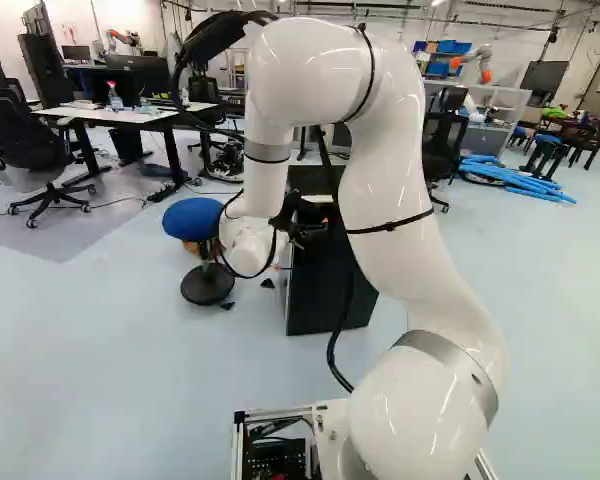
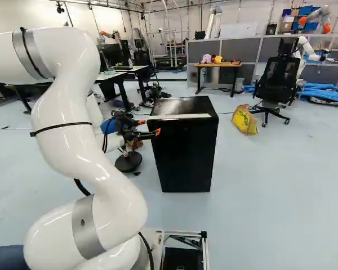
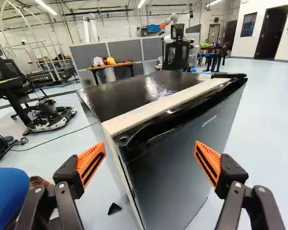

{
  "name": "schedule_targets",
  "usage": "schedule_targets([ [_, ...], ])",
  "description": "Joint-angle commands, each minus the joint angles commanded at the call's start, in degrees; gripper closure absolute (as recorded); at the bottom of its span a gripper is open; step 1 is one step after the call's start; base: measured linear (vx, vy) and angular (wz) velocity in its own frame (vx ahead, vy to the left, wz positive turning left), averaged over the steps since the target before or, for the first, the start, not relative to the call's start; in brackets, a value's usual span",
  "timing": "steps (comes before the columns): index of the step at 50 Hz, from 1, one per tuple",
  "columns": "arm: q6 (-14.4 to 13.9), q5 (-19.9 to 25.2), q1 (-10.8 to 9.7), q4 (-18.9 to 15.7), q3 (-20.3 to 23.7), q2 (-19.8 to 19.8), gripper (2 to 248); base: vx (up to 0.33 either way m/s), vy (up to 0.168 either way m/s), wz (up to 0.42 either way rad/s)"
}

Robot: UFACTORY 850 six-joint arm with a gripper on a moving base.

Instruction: Grab a drink from the fridge

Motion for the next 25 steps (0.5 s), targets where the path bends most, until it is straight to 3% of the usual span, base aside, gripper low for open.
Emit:
schedule_targets([
  [25, 0.0, 0.0, -1.28, 0.0, 0.09, 0.05, 3, 0.0, 0.0, 0.0],
])
